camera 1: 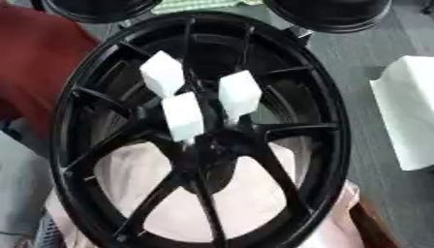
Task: Pull the pin out of the wheel hub.
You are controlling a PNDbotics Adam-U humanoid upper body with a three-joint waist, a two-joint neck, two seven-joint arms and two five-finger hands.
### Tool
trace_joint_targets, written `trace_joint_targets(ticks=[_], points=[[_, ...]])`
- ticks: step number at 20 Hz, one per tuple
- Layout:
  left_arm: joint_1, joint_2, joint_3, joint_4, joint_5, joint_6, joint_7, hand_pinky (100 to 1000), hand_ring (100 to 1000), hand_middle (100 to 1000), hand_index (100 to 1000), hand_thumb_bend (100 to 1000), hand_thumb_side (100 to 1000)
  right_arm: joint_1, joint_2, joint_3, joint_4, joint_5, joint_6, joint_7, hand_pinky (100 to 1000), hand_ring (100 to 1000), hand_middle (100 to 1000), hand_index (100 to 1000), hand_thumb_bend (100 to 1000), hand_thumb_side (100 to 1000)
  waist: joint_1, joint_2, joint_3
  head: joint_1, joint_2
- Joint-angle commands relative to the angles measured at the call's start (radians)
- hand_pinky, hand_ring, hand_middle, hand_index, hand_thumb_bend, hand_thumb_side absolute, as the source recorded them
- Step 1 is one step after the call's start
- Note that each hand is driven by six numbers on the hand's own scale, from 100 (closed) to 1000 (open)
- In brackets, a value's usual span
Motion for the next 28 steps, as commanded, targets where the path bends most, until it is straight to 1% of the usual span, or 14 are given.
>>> trace_joint_targets(ticks=[1,3,5,6,7,9,10,11,12,14,18,21,25,28], points=[[-0.002,0.054,0.019,-0.006,0.007,-0.004,0.007,815,841,852,842,510,787,0.053,-0.055,-0.064,0.021,0.003,0.010,-0.056,812,694,485,499,106,100,0.003,-0.037,-0.005,0.014,0.002],[0.001,0.050,0.022,-0.005,0.013,-0.005,0.010,815,841,852,842,510,787,0.104,-0.044,-0.084,0.042,0.014,0.017,-0.081,812,696,492,509,128,100,0.006,-0.039,-0.009,0.014,0.005],[0.003,0.048,0.020,-0.002,0.014,-0.003,0.008,814,841,851,842,511,788,0.146,-0.031,-0.101,0.070,0.029,0.029,-0.101,816,721,549,581,227,100,0.009,-0.040,-0.012,0.014,0.008],[0.004,0.048,0.019,-0.001,0.014,-0.002,0.006,814,841,851,842,509,787,0.165,-0.026,-0.109,0.087,0.041,0.039,-0.108,818,737,592,624,218,107,0.010,-0.040,-0.012,0.014,0.008],[0.004,0.049,0.018,-0.001,0.012,-0.002,0.005,814,841,851,842,509,787,0.183,-0.020,-0.116,0.105,0.054,0.049,-0.113,818,740,598,630,222,116,0.011,-0.041,-0.012,0.015,0.007],[0.005,0.050,0.018,0.000,0.011,-0.003,0.005,814,841,851,842,510,787,0.211,-0.009,-0.132,0.145,0.071,0.069,-0.120,832,786,697,710,293,193,0.013,-0.041,-0.013,0.018,0.006],[0.005,0.051,0.019,0.000,0.012,-0.004,0.005,814,842,851,842,510,787,0.222,-0.005,-0.138,0.166,0.076,0.077,-0.120,844,821,767,769,338,241,0.014,-0.041,-0.012,0.019,0.006],[0.006,0.053,0.020,0.000,0.013,-0.005,0.007,813,842,851,842,510,787,0.233,-0.002,-0.145,0.190,0.082,0.084,-0.120,850,834,783,782,363,261,0.015,-0.041,-0.012,0.019,0.008],[0.008,0.054,0.022,0.000,0.014,-0.006,0.008,813,842,851,843,511,787,0.240,0.000,-0.152,0.210,0.087,0.088,-0.119,857,850,803,804,371,312,0.016,-0.041,-0.012,0.018,0.010],[0.010,0.055,0.024,0.001,0.016,-0.007,0.011,813,842,851,843,511,787,0.248,0.003,-0.163,0.244,0.090,0.088,-0.120,863,864,823,825,375,358,0.017,-0.041,-0.011,0.017,0.013],[0.011,0.057,0.025,0.000,0.020,-0.010,0.013,813,843,851,843,510,787,0.252,0.004,-0.178,0.279,0.080,0.071,-0.138,865,864,822,832,367,375,0.017,-0.043,-0.011,0.012,0.018],[0.009,0.056,0.025,-0.001,0.021,-0.010,0.013,812,843,851,843,511,786,0.242,0.004,-0.184,0.280,0.069,0.058,-0.163,856,840,787,801,341,380,0.015,-0.045,-0.011,0.011,0.020],[0.003,0.054,0.022,-0.003,0.020,-0.009,0.011,811,843,851,843,511,785,0.210,0.006,-0.184,0.233,0.029,0.031,-0.239,840,785,718,750,237,389,0.014,-0.047,-0.007,0.009,0.018],[0.000,0.052,0.021,-0.004,0.019,-0.008,0.011,811,844,851,843,511,786,0.177,0.002,-0.169,0.181,0.007,0.016,-0.282,837,775,698,738,208,393,0.013,-0.048,-0.003,0.005,0.016]])
